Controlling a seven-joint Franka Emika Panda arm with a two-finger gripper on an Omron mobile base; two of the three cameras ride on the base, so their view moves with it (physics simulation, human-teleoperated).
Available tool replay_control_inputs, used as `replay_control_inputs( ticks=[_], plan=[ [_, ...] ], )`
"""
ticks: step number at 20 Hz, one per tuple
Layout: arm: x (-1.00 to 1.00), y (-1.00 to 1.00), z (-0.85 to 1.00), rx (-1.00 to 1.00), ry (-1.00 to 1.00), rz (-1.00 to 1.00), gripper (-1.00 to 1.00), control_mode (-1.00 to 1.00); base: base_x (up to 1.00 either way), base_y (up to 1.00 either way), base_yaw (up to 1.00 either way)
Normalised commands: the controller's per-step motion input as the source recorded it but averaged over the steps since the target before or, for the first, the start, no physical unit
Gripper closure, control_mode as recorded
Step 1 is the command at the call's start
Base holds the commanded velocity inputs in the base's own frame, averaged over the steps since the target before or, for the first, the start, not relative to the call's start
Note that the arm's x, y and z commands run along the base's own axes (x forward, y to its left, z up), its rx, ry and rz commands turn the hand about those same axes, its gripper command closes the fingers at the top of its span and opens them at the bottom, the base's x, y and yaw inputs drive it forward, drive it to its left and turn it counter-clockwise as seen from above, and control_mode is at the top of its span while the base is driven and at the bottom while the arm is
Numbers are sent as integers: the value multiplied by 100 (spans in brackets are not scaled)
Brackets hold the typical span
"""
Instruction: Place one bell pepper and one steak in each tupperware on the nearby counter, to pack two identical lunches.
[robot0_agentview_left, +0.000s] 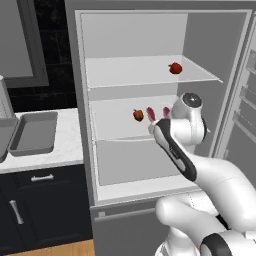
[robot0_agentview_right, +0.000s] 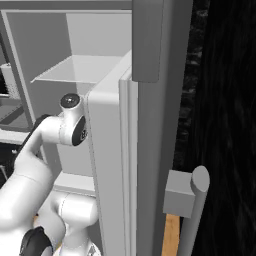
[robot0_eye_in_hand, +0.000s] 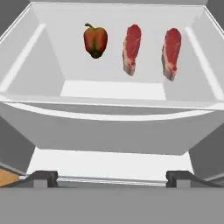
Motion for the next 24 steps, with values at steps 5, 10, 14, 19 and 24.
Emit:
replay_control_inputs(
  ticks=[5, 10, 14, 19, 24],
  plan=[
    [76, -15, 0, 3, 6, -2, -100, -100, 0, 0, 0],
    [64, -2, -2, 1, 2, 0, -100, -100, 0, 0, 0],
    [49, 0, -15, 0, 0, 0, -100, -100, 0, 0, 0],
    [43, 0, -40, 0, -1, 0, -100, -100, 0, 0, 0],
    [49, 0, -20, 0, 0, 0, -100, -100, 0, 0, 0]
  ],
)
